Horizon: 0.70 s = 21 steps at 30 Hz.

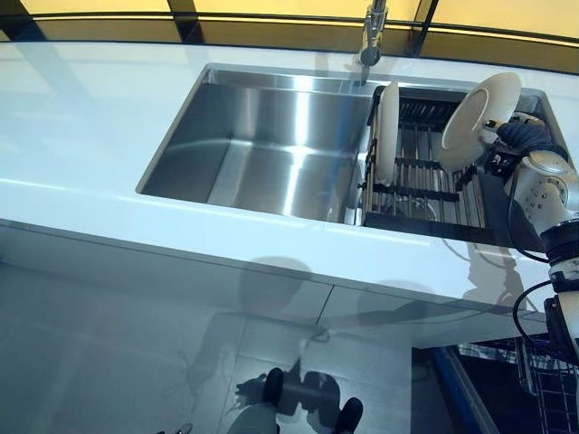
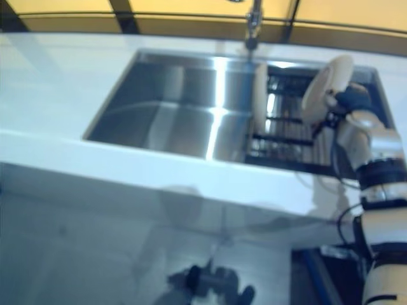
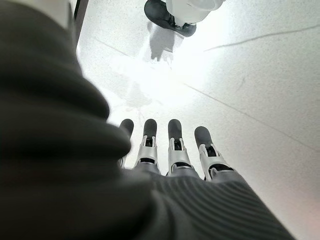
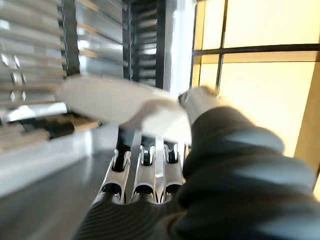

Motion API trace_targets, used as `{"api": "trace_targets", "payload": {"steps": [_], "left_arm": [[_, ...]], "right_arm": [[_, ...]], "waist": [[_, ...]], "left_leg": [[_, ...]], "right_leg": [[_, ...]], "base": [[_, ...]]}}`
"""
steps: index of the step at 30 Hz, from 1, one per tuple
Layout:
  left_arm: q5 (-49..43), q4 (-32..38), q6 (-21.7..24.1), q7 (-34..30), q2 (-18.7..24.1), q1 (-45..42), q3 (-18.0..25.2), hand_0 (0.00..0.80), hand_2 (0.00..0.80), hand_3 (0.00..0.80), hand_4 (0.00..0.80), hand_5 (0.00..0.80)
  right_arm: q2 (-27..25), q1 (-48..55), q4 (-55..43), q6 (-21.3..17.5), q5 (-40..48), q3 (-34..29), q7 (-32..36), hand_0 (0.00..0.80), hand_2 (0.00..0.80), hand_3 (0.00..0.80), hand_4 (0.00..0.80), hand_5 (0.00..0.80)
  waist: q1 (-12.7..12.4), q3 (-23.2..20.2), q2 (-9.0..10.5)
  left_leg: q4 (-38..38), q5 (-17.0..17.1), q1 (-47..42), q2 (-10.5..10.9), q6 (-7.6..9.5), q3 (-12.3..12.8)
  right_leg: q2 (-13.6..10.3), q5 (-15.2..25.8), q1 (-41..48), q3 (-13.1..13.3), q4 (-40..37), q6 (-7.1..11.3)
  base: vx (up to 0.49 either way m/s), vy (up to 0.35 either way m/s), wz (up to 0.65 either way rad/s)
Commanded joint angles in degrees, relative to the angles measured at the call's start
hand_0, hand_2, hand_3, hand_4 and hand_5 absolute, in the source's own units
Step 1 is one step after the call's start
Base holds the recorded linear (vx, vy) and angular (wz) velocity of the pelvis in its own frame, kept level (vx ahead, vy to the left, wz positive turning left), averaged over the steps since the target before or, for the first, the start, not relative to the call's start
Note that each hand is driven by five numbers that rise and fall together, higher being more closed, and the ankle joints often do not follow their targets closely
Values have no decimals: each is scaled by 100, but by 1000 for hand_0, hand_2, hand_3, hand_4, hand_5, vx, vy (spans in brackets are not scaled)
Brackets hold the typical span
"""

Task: Take plates into dishwasher

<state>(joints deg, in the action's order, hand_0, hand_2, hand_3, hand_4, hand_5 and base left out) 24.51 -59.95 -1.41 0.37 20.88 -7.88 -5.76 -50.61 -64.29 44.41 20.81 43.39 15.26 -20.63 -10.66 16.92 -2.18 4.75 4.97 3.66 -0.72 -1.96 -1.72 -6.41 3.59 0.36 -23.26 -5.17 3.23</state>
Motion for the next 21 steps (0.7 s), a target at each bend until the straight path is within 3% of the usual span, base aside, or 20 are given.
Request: {"api": "trace_targets", "payload": {"steps": [1, 9, 21], "left_arm": [[138, -90, 131, -99, 105, -200, -313, 0, 0, 0, 0, 0], [79, -30, 185, -142, 95, -267, -364, 0, 0, 0, 0, 0], [-42, -101, 223, -173, 114, -316, -313, 0, 0, 0, 0, 0]], "right_arm": [[-709, -934, 144, -57, -705, 825, -140, 800, 800, 800, 800, 800], [-903, -1118, 241, -51, -1262, 1130, -129, 800, 800, 800, 800, 800], [-1013, -984, 61, -417, -992, 979, -118, 800, 800, 800, 800, 800]], "waist": [[-238, -173, 78], [-246, -250, 90], [-250, -463, 204]], "left_leg": [[25, -434, -20, -1, 6, 86], [25, -445, -63, -4, 8, 119], [25, -557, -286, -48, -38, 189]], "right_leg": [[-155, -476, 193, -183, 17, 109], [-147, -484, 225, -195, 17, 123], [-104, -576, 419, -133, 17, 167]], "base": [[0, 0, 0], [0, 0, 0], [-11, 2, 0]]}}
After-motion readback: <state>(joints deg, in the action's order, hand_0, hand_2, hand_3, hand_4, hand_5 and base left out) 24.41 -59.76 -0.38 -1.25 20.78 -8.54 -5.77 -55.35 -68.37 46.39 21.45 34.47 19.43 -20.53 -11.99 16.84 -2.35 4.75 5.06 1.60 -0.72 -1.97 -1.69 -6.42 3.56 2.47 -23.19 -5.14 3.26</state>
